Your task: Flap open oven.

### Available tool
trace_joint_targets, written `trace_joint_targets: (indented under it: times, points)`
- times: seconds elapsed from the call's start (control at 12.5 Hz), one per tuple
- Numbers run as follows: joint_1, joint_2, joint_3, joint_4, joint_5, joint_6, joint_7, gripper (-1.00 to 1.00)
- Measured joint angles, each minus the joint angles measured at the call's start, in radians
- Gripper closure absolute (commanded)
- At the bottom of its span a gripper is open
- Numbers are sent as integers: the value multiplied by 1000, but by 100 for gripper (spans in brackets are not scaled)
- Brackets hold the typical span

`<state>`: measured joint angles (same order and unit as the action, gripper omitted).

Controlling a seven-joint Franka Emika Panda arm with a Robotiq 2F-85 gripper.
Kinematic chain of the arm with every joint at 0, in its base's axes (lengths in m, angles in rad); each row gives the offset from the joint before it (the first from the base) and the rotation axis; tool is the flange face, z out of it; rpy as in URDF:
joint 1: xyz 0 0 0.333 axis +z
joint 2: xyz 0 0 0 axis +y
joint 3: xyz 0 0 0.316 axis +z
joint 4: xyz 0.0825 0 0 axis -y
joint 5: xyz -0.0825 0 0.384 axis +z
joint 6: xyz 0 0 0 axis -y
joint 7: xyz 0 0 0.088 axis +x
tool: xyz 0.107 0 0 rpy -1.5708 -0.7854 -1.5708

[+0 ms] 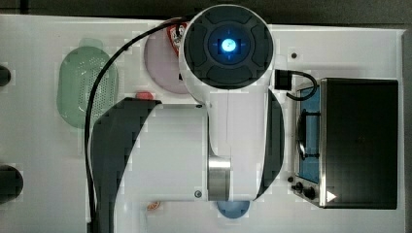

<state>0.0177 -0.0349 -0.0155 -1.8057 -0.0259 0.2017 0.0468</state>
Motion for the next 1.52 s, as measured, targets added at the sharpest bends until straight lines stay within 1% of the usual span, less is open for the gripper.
trace_joint_targets:
  times: [0.16, 0.24, 0.32, 0.48, 0.56, 0.72, 1.04, 1.12, 1.36, 1.52]
  points:
    - [-5, -201, -21, -206, 1, -143, 5, -81]
    - [-9, -300, -37, -269, 1, -174, 5, -99]
    - [-13, -378, -49, -288, 1, -181, 5, -100]
    - [-14, -464, -58, -253, 4, -168, 5, -100]
    - [-14, -474, -55, -228, 13, -161, 5, -90]
    - [-15, -463, -55, -216, 8, -129, 5, -39]
    - [-15, -393, -64, -251, 10, -144, 6, 55]
    - [-18, -382, -63, -265, 6, -143, 9, 65]
    - [-14, -357, -74, -284, 3, -139, -1, 65]
    - [-11, -371, -92, -315, 0, -113, -79, 65]
